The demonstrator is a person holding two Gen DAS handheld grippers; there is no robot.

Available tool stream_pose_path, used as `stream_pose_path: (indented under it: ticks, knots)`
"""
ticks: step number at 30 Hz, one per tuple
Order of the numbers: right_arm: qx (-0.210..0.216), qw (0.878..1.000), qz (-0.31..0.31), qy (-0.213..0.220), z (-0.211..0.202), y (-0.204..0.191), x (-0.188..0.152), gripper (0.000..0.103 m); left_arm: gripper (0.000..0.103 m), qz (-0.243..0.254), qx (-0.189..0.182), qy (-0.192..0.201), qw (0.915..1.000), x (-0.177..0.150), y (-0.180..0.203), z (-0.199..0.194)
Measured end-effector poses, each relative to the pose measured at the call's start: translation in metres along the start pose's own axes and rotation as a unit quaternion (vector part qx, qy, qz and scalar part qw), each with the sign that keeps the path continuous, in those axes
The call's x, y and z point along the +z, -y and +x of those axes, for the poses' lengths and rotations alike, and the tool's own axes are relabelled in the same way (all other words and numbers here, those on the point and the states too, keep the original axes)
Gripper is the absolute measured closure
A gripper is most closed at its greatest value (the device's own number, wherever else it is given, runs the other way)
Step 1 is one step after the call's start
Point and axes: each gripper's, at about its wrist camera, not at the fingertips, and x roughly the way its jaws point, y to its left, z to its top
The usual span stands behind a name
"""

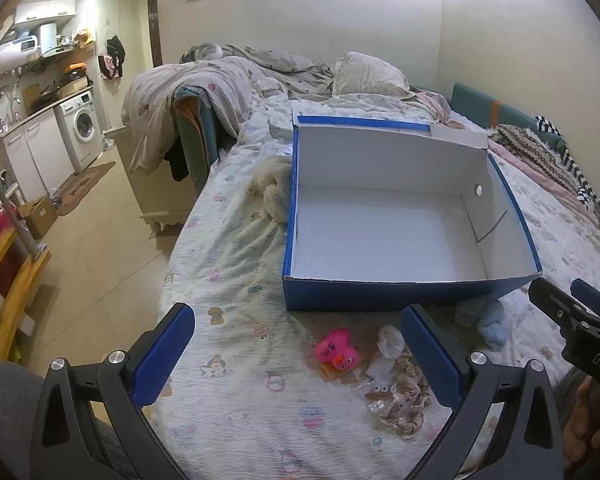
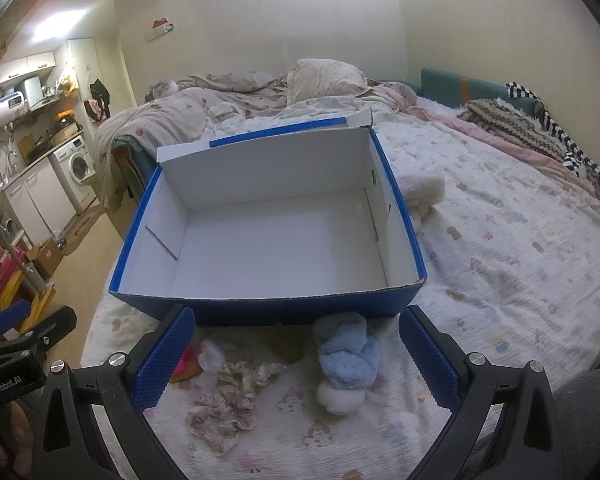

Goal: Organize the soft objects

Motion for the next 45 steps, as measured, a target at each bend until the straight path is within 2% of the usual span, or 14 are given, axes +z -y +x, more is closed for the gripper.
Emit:
stream_pose_path:
  ticks: [45]
  knots:
    - [-0.003,1.0,0.003,0.004,0.0,0.0028,-0.0011,0.0,0.0,-0.002,0.0,0.0,1.0,-0.0007,-0.0011,-0.0001]
